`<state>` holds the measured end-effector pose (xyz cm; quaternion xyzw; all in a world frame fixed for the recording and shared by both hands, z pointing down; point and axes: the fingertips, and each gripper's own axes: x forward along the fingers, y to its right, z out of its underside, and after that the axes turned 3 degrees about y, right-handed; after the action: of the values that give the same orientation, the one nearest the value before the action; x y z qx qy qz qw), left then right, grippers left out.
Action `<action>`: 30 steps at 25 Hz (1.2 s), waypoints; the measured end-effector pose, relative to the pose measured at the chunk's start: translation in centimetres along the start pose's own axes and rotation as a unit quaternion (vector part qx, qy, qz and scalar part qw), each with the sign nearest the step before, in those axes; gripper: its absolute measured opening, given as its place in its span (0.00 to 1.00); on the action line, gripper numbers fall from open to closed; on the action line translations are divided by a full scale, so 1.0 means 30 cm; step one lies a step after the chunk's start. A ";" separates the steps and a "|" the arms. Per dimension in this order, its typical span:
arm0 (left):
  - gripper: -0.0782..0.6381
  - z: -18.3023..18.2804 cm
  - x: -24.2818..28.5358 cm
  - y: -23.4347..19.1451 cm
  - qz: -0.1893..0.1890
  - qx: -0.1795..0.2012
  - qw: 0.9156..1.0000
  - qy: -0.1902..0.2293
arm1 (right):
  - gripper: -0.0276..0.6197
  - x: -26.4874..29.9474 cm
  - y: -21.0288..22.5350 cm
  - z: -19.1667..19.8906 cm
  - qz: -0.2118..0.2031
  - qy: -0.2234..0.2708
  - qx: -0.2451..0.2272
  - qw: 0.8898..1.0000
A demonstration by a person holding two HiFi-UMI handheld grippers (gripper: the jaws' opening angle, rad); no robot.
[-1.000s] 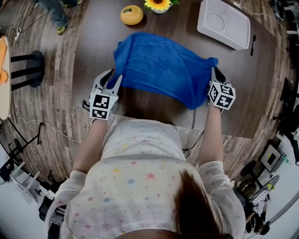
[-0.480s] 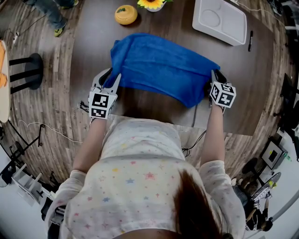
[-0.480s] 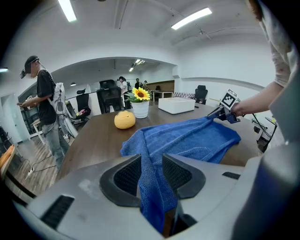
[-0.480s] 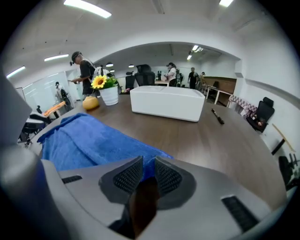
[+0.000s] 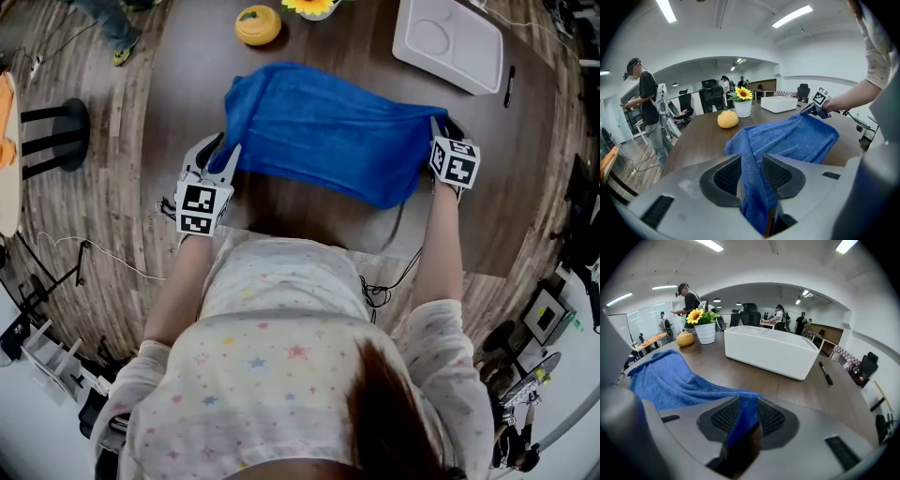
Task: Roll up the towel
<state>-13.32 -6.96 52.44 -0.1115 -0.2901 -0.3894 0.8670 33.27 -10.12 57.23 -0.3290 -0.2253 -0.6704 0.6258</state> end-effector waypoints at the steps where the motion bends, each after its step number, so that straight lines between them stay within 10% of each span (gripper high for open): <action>1: 0.29 0.000 0.001 0.002 0.002 0.002 1.000 0.000 | 0.23 -0.019 -0.004 -0.007 0.003 0.005 -0.002 1.000; 15: 0.36 0.083 0.030 0.035 0.046 0.000 0.999 -0.027 | 0.20 -0.419 -0.255 0.274 -0.065 -0.030 0.031 0.997; 30: 0.38 0.274 -0.072 0.024 0.054 0.004 0.995 -0.082 | 0.23 -0.401 -0.363 0.379 -0.060 -0.053 0.045 0.996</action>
<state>-17.34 -1.72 57.83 -0.1550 -0.3553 -0.3304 0.8606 24.32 7.57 57.48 -0.3212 -0.3072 -0.6776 0.5860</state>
